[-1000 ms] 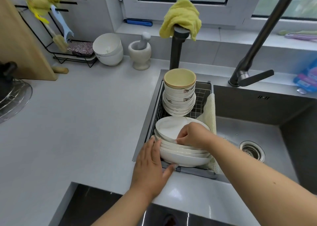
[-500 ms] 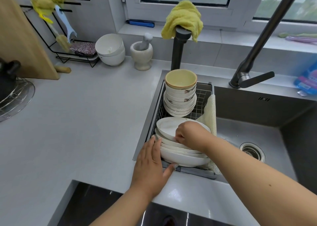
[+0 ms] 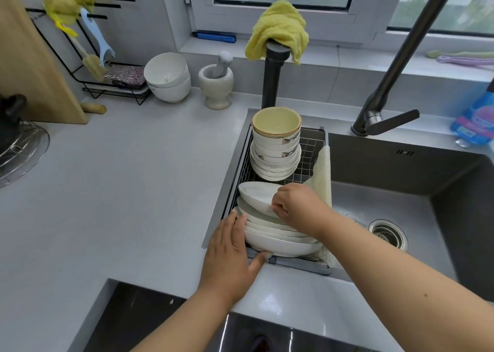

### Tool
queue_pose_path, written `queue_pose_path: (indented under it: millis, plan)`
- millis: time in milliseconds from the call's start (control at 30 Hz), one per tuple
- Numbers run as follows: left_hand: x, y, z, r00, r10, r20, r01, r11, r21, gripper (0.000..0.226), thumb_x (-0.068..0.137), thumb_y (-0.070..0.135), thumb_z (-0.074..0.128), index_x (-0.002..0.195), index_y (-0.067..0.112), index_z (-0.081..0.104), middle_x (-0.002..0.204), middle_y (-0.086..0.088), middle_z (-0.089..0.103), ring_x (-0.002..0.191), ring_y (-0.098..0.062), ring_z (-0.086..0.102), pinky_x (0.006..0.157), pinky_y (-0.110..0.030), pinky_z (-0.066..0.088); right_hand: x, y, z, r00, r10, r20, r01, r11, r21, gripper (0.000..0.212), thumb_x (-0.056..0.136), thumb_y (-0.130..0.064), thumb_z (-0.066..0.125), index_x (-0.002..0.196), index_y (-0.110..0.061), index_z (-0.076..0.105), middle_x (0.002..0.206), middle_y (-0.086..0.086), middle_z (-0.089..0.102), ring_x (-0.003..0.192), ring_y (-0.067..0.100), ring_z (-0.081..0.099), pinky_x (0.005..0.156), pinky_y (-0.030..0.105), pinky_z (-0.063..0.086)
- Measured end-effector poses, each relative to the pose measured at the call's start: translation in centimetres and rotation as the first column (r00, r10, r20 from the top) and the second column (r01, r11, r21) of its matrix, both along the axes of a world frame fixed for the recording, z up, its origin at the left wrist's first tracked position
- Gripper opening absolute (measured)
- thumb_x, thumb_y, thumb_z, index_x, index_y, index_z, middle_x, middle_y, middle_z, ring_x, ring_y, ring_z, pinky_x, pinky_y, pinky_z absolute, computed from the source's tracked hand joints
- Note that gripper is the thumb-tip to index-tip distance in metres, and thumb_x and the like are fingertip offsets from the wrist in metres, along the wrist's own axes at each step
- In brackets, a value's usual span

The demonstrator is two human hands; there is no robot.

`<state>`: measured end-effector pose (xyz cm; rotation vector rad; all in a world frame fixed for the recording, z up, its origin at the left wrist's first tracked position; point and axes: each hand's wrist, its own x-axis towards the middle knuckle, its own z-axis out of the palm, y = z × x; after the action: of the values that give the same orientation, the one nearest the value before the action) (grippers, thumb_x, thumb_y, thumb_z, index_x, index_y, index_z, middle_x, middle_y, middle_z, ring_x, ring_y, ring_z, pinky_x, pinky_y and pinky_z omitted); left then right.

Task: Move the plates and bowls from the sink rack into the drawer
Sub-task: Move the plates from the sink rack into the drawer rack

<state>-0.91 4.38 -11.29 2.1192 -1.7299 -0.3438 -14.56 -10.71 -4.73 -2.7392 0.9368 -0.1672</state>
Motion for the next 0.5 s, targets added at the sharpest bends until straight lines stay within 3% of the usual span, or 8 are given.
queue_pose_path:
  millis: [233, 500]
  plan:
    - [0.1, -0.1, 0.0, 1.000, 0.004, 0.001, -0.004, 1.000, 0.014, 0.092, 0.077, 0.076, 0.024, 0.150, 0.027, -0.002, 0.160, 0.006, -0.002, 0.147, -0.011, -0.003, 0.119, -0.027, 0.002, -0.4, -0.5, 1.1, 0.998, -0.031, 0.062, 0.032, 1.000, -0.001, 0.030, 0.095, -0.029, 0.053, 0.092, -0.005, 0.070, 0.090, 0.009, 0.065, 0.087, 0.027, 0.057, 0.076, 0.035, 0.046]
    - [0.0, -0.1, 0.2, 0.999, 0.020, -0.026, -0.020, 1.000, 0.017, 0.092, 0.083, 0.070, 0.041, 0.151, 0.026, -0.001, 0.161, 0.007, -0.003, 0.147, -0.010, -0.004, 0.119, -0.027, -0.001, -1.0, -1.2, 3.4, 0.984, -0.137, 0.110, 0.135, 0.991, 0.022, 0.028, 0.094, -0.031, 0.057, 0.093, -0.006, 0.069, 0.093, 0.007, 0.066, 0.087, 0.025, 0.059, 0.076, 0.032, 0.046]
